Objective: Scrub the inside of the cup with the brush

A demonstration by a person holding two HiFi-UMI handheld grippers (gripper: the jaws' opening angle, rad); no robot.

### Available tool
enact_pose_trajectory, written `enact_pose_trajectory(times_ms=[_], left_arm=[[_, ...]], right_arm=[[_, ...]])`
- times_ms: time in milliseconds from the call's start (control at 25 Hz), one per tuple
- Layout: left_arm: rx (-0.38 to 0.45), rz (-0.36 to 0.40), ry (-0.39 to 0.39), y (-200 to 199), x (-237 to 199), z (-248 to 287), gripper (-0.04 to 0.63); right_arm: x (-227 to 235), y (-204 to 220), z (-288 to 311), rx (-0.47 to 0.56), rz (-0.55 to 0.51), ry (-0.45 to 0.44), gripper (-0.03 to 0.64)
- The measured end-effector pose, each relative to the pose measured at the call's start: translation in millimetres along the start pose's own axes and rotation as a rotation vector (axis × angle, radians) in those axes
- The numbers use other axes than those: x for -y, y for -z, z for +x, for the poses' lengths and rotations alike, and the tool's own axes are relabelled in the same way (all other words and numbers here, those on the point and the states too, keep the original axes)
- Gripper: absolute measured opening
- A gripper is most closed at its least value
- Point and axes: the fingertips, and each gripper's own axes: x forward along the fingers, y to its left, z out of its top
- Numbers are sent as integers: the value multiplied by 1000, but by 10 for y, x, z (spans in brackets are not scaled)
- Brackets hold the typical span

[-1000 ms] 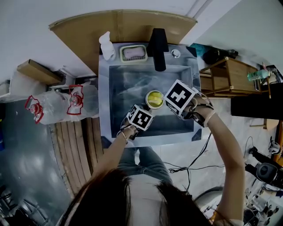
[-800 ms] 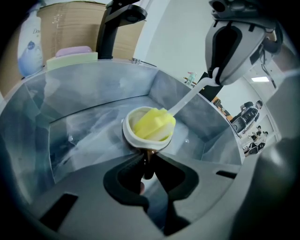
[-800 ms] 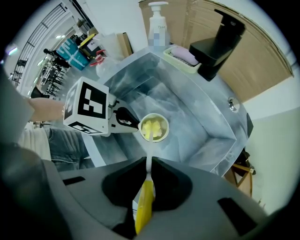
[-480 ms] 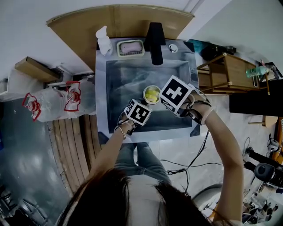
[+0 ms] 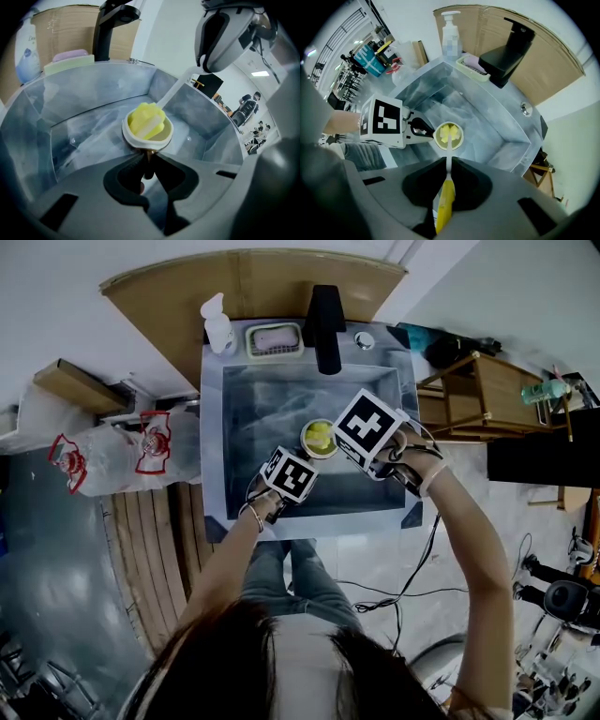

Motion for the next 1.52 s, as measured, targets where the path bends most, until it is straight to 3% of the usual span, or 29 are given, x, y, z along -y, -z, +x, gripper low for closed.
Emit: enact_pose_trajectory(times_ms=[360,760,1040,1520], left_arm=[[-6,7,-8,4,-10,-2,71],[-14,17,-18,1,-7,-1,69],[-16,26,-25,5,-5,-1,69],[-16,29,-30,0,-13,-4,69]], right_arm=[[30,174,48,-44,-16,29,49],[-116,86,-3,-3,-39,-39,49],[-4,-31,-15,34,-26,-11,49],[101,47,12,-1,-33,28,49]])
